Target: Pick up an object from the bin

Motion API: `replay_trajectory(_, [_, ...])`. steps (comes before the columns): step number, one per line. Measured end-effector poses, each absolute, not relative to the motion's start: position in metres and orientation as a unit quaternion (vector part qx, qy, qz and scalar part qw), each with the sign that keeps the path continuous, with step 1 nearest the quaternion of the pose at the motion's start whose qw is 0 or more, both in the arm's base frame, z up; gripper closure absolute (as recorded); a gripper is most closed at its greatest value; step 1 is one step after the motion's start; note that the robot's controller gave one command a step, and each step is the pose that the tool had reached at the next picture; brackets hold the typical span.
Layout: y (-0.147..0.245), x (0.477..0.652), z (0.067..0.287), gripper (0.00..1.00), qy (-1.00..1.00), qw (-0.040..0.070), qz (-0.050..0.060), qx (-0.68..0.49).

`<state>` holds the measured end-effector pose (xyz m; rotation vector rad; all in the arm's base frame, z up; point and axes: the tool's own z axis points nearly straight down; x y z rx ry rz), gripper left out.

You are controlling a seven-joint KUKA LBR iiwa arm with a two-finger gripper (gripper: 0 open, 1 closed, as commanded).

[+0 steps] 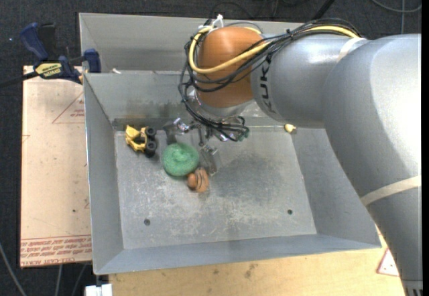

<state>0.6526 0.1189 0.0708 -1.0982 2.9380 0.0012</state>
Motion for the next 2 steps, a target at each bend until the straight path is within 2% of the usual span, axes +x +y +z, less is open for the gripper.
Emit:
replay_trajectory(1, [0.1485, 0.6442, 0.0708, 1.0, 0.881, 0.003, 0.0, -0.473])
replay_trajectory(2, [0.1484, 0.6441, 0.0708, 1.0, 0.881, 0.003, 0.001, -0.473])
